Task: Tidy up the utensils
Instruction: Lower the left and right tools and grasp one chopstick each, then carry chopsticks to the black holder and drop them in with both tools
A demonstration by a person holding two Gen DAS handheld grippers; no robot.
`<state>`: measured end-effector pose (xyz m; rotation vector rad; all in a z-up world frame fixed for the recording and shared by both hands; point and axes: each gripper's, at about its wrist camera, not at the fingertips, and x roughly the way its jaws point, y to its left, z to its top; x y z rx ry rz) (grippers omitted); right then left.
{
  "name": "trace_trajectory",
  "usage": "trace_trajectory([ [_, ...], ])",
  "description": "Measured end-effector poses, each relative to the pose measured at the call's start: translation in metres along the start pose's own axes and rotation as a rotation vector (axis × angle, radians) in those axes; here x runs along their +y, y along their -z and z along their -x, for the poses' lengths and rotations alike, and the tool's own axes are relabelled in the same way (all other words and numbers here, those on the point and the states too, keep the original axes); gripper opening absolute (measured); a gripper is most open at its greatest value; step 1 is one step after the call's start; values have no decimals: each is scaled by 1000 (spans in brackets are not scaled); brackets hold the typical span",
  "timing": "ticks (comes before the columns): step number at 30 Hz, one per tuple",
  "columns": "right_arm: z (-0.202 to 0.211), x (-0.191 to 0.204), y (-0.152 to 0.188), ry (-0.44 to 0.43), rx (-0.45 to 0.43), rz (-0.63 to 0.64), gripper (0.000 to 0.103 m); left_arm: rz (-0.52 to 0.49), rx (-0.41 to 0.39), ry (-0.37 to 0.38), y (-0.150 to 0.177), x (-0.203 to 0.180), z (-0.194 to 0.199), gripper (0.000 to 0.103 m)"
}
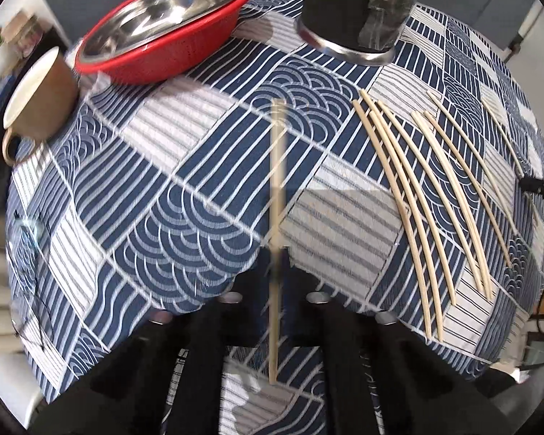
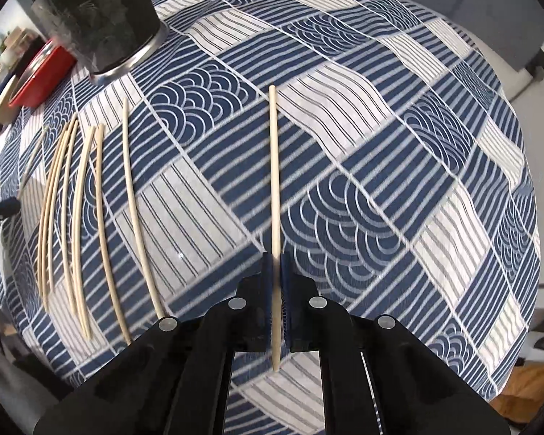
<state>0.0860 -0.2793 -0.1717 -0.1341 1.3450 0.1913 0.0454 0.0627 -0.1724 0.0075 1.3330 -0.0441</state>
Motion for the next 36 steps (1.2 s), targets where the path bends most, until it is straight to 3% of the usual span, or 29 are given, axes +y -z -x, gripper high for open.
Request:
trace_trajectory([
  [8,17,-8,45,-128,-29,-64,4,101,13,61,13,23,12,5],
  [14,53,-5,49,-138,-123,-47,4,66,-41,44,10,21,39,5],
  [17,73,-11,37,-133,-192,-36,4,66,-48,-22,1,24,46,5],
  [18,68,-13,18,-127,-204,-36,5,68,-54,-15,-3,24,50,5],
  [24,93,-16,-20,-144,-306,-43,5,81,-132,20,-33,23,86,5],
  [28,110,-13,-44,-172,-365,-34,5,86,-186,-8,-61,21,108,5],
  [36,152,21,-89,-202,-487,41,5,54,-309,-16,-109,13,151,5],
])
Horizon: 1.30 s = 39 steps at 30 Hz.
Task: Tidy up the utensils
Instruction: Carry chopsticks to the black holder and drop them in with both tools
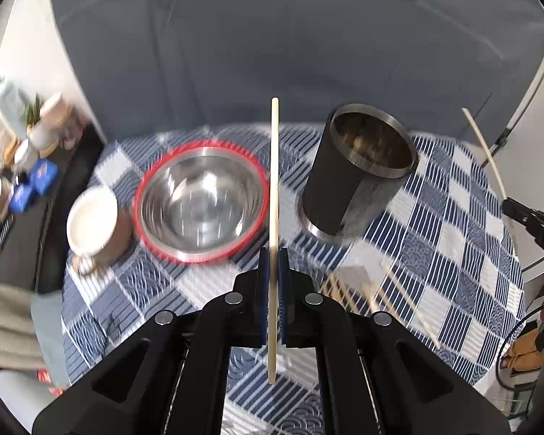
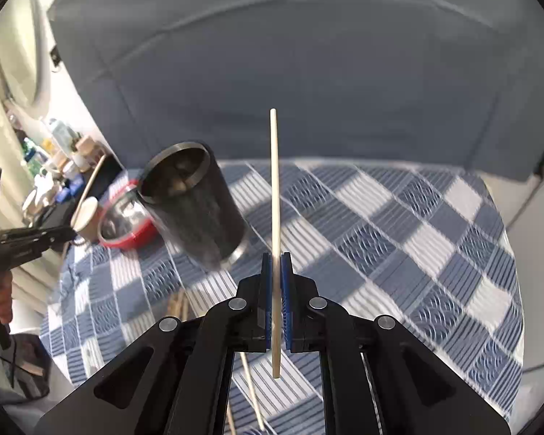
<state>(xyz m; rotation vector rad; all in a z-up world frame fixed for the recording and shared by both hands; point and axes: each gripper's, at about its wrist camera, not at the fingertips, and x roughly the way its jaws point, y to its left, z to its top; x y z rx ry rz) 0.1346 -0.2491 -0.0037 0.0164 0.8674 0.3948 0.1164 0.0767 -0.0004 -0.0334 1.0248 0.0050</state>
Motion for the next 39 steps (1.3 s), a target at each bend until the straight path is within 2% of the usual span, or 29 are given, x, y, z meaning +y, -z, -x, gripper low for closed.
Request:
trace_trajectory([
  [13,-10,53,-52,-113,-112,37,5,-31,-134,109,-66,-23,18,5],
  [17,-17,57,-66,-143,-135,19,5,-28,-159,158,-84,-32,13,5],
  [24,-33,49,-89,-282,-229,-81,5,5,-212,242,-108,-40,-4,5],
  [30,-64,44,-100,-404,-282,-141,5,55,-242,307,-116,-38,-27,5],
  [39,-113,48,-85,-432,-332,-157,5,92,-302,340,-102,-31,-61,5],
])
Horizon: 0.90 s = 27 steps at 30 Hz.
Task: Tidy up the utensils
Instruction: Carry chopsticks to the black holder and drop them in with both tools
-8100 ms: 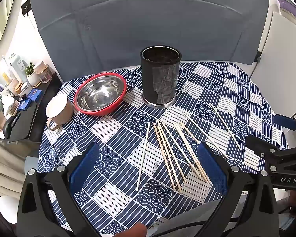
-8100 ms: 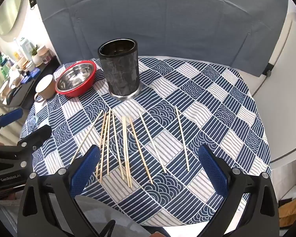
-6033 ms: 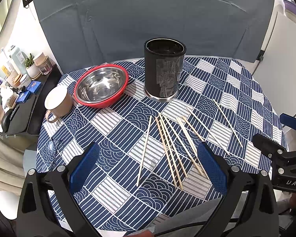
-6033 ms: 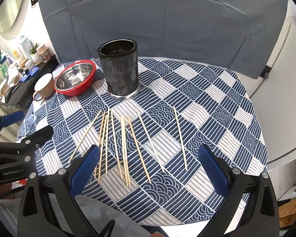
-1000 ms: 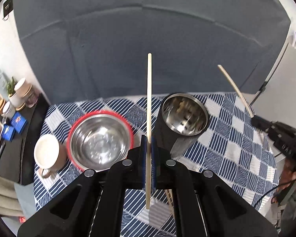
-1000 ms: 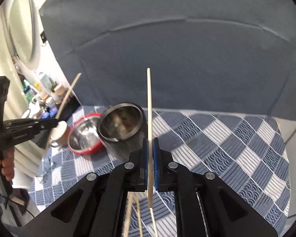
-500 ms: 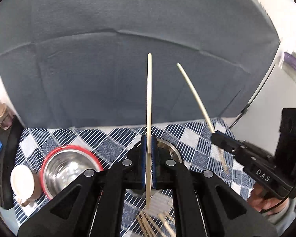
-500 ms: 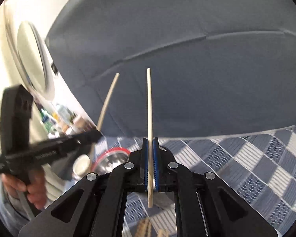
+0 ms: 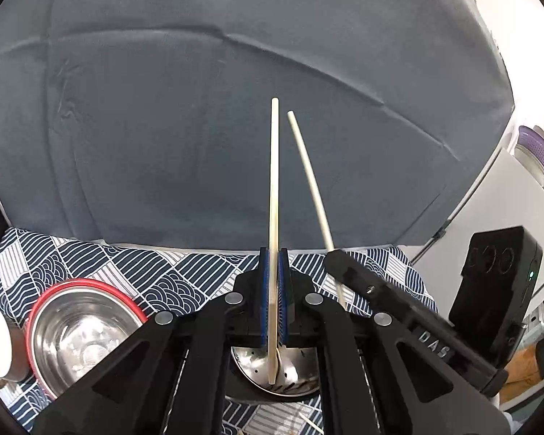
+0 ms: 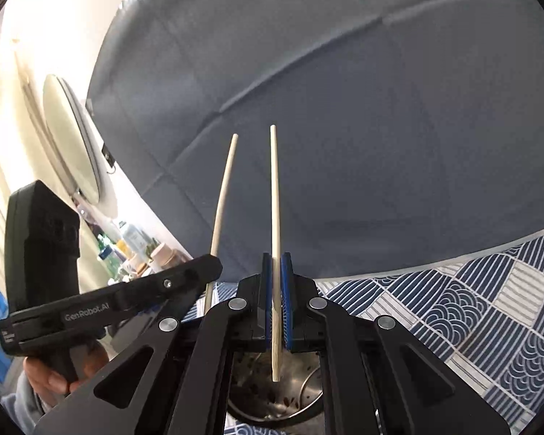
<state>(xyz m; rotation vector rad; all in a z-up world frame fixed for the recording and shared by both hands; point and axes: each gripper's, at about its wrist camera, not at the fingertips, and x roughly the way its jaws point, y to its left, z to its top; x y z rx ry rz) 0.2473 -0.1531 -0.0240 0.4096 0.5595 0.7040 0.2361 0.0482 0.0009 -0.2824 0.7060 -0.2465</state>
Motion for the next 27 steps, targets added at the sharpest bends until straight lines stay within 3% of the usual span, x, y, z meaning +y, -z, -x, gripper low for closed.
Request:
trace_trajectory([
  [10,-4,-1,36,75,-7,105,5,10,-30,16,29,10,-13,5],
  [20,3,5,49,121,-3,183,5,-13,-11,0,46,5,-17,5],
  [27,15,15,61,200,-18,291,5,-34,8,-10,56,6,-12,5],
])
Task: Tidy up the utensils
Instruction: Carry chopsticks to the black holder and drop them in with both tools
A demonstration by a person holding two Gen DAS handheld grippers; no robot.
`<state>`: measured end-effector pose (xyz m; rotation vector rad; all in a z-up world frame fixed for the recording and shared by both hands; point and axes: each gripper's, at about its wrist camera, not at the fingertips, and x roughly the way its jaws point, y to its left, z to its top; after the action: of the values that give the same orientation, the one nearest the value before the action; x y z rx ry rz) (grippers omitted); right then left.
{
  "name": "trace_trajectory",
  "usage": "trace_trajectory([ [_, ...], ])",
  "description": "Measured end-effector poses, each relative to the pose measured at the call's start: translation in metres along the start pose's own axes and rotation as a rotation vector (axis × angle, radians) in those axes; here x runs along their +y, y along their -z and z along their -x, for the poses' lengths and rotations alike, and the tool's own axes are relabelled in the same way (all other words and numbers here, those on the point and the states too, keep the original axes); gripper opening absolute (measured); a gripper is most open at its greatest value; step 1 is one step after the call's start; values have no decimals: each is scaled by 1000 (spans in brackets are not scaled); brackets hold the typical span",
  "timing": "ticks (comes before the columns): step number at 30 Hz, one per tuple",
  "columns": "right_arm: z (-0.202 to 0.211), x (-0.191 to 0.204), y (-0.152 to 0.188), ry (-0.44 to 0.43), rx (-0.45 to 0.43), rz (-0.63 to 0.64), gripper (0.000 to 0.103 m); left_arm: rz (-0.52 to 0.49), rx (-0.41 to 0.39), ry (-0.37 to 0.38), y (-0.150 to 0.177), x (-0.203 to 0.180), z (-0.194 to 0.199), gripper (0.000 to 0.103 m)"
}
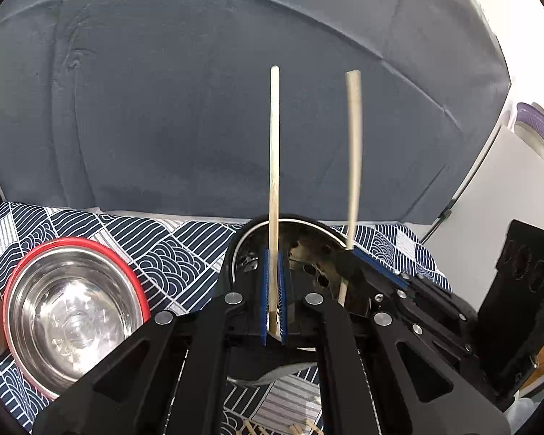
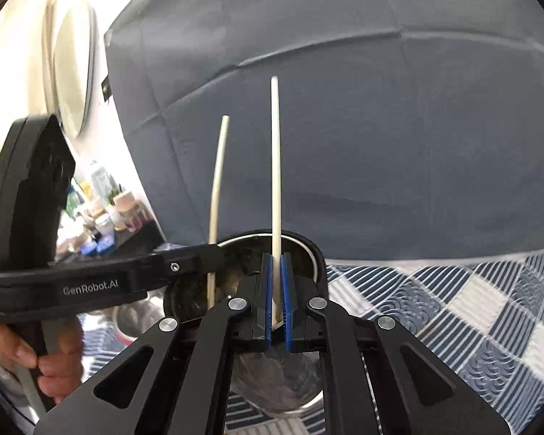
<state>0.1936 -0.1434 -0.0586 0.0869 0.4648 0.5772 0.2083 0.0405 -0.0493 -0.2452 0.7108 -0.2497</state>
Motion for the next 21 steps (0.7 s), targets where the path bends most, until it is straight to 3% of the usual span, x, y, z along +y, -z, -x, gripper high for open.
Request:
trace_trajectory([
  [5,2,12,3,87,-18,91,5,-25,-14,-11,4,-7,4,5],
  [17,-7,16,5,105,-43,113,5,-70,2,-52,12,-14,5,5],
  [21,0,12,5,109,-22,96,7,-59,-3,-57,11,-13,11,20],
])
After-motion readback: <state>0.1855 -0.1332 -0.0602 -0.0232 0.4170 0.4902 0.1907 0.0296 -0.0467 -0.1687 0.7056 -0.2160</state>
